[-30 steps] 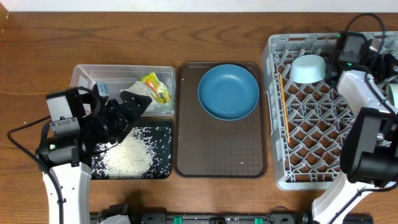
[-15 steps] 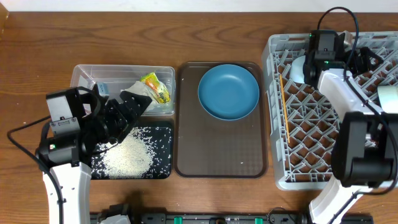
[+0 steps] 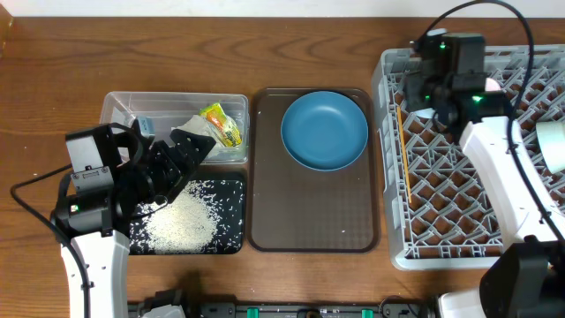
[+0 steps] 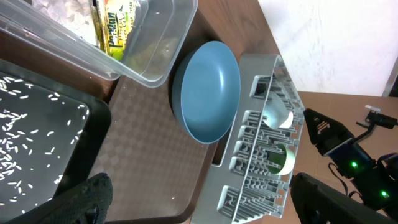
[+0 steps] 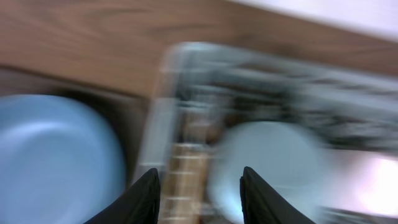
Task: Sort waste into correct bins and load items into the dishwasher rack
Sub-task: 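Move the right gripper to the dark-blue bowl and grasp its rim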
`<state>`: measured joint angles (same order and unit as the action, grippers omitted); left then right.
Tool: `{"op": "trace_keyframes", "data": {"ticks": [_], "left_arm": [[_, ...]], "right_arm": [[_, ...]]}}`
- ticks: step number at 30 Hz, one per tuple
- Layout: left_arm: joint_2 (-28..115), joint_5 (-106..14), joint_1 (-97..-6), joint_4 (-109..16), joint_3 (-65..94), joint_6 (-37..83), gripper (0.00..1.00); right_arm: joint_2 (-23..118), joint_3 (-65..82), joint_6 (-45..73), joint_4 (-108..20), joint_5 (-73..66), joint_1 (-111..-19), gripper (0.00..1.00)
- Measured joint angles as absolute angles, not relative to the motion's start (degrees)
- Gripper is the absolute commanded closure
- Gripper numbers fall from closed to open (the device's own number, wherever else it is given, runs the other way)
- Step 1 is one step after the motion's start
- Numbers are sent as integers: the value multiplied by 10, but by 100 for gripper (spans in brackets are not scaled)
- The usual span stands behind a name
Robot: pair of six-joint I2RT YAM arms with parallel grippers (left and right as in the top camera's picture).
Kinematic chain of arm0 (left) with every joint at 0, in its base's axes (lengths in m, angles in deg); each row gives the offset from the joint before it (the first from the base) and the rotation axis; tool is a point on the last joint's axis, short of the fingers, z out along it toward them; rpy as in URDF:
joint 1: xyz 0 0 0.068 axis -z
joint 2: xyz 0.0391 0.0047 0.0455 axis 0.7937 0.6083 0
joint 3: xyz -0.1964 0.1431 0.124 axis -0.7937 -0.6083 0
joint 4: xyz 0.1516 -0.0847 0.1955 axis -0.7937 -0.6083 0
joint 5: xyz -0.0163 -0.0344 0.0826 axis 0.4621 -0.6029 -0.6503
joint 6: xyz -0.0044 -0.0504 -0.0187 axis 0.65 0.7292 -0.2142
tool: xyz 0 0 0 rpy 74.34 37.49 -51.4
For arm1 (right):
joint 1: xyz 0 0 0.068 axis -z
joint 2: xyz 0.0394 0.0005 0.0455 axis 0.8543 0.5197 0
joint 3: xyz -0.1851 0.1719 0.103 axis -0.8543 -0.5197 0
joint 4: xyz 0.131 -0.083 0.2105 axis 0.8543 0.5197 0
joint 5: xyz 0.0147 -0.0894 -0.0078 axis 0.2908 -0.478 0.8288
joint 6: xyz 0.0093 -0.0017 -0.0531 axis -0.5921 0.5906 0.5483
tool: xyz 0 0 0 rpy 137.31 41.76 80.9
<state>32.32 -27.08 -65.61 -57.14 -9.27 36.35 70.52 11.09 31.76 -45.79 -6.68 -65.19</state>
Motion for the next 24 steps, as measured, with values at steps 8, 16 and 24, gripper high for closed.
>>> {"op": "trace_keyframes", "data": {"ticks": [8,16,24], "left_arm": [[323,-271,-656,-572,-93,363,6],[323,-271,-656,-572,-93,363,6],[323,-271,-656,-571,-93,363,6]], "right_arm": [[714,111,216,-416,21,-758,64],[764,111,204,-399,-51,-892,60],[823,111,204,-400,-112,-971,59]]}}
